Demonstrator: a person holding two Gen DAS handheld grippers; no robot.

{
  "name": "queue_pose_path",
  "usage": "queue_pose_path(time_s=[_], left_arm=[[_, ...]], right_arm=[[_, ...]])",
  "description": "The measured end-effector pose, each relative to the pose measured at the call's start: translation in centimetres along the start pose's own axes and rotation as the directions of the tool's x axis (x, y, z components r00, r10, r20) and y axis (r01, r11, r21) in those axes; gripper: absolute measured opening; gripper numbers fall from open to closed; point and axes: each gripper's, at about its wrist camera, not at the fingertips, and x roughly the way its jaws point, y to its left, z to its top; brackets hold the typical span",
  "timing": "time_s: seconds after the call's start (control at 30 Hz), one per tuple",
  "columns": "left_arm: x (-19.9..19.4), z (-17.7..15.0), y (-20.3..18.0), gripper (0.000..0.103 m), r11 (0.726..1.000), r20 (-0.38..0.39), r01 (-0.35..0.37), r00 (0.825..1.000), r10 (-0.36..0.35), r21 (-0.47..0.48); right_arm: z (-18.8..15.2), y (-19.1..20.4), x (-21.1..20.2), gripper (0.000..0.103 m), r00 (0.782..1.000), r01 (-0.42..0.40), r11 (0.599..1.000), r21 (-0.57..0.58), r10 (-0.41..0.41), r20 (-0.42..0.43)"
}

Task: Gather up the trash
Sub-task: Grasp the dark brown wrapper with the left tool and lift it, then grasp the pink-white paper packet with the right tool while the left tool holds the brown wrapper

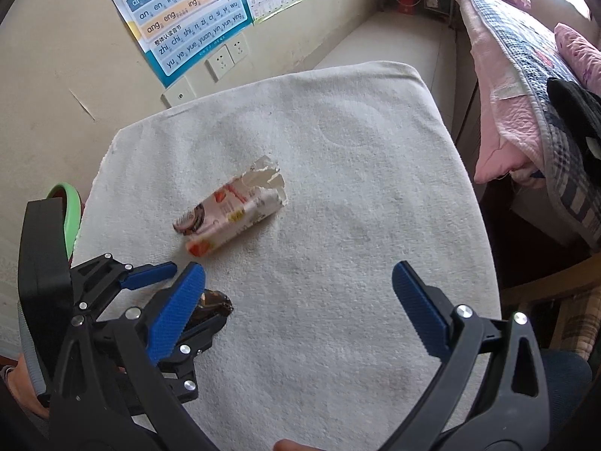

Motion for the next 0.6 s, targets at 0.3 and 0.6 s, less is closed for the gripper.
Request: queue_pose_path(time_s=[0.3,0.6], left_arm=[[-1.0,-0.6,0.3,0.020,0.998,-0.016,0.052,0.998,-0.053,-0.024],[-3.3,-2.9,2.9,0.020,0.986,0.010,0.068,0.998,-0.067,-0.153]], right_arm=[[0.1,-0.4,0.0,0.098,1.000,0.000,1.000,0.012,0.000,0.004],[-0.4,1.8,0.5,0.098,1.000,-0.025,1.000,-0.015,0.025,-0.010]])
